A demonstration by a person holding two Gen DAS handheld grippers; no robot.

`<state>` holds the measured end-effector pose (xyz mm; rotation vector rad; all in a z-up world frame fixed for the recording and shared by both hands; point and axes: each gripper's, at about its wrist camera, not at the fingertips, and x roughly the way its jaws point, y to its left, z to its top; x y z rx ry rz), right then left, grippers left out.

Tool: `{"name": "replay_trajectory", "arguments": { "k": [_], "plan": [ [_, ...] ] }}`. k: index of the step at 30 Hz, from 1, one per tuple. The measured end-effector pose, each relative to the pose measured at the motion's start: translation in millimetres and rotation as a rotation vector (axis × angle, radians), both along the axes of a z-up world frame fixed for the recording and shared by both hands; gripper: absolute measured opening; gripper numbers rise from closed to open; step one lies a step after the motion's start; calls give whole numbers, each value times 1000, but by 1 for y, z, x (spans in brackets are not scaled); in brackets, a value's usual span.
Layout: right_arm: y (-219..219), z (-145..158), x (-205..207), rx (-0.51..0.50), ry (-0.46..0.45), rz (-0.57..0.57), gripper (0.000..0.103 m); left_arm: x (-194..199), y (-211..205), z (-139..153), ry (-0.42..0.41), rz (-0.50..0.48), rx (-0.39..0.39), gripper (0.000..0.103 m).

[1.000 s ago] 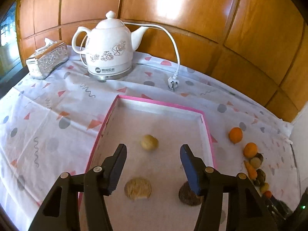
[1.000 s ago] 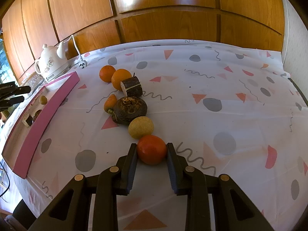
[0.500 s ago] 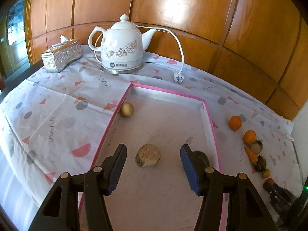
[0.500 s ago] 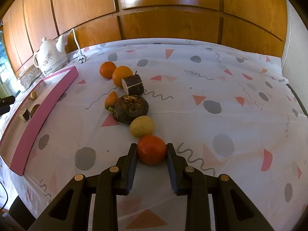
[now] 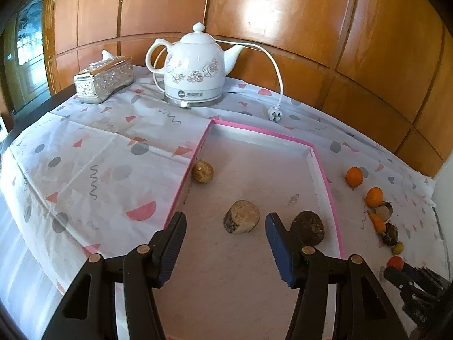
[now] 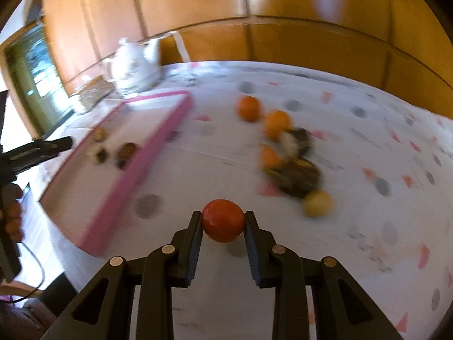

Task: Organize fruits
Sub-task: 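Lower the tomato into the pink tray and open the right tool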

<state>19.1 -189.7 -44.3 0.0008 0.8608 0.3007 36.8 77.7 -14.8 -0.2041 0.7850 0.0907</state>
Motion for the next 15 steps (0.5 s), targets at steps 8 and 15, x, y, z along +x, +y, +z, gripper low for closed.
{"name": "replay_trajectory", "arguments": {
  "k": [8, 15],
  "plan": [
    [78, 21, 14, 60, -30, 208, 29, -7, 11, 0, -7, 22, 3, 59],
    [126, 16, 33, 55, 19, 296, 30, -10, 23, 0, -17, 52, -2, 59]
  ]
}}
